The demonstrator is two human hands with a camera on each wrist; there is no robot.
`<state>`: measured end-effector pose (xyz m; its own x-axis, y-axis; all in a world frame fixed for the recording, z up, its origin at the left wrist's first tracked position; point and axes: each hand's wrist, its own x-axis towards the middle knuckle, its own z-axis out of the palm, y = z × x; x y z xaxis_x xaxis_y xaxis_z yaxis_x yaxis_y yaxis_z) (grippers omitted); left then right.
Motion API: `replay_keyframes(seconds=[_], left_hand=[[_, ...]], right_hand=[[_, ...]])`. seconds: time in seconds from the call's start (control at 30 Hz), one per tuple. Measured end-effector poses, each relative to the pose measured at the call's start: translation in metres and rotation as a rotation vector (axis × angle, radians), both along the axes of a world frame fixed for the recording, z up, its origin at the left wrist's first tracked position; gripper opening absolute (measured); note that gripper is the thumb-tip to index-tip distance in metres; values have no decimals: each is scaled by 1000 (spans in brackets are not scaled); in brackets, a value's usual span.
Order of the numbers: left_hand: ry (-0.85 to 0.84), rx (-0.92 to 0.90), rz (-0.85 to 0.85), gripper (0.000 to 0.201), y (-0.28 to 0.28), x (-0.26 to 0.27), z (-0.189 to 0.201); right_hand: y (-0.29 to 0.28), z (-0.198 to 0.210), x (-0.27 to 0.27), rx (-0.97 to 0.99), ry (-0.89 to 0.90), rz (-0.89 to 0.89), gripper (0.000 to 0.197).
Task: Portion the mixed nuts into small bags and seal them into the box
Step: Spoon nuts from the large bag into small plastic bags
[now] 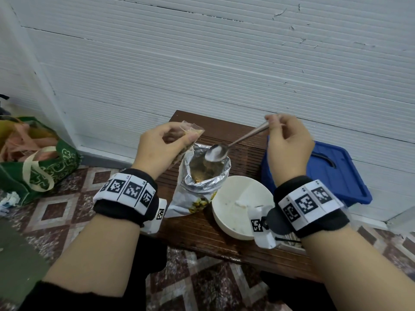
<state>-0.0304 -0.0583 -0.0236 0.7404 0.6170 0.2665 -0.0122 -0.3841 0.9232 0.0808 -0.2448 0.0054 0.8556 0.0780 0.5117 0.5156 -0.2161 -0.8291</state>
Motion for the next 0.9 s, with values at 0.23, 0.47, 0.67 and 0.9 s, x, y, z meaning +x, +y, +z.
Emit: replay_keyframes(seconds=[0.23, 0.47, 0.67, 0.9], left_hand=[[-69, -10, -43, 28, -4, 0, 0], [-126, -40, -121, 33, -21, -4, 17], [-138, -33, -215, 32, -52, 4, 34], [-152, -15, -310, 35, -108, 18, 29]], right_hand=[[18, -45, -16, -347, 68, 81, 17], [19, -43, -16, -380, 151, 157, 23], [-5, 2, -16, -112, 258, 232, 30], [-60, 31, -11, -170, 283, 287, 26]])
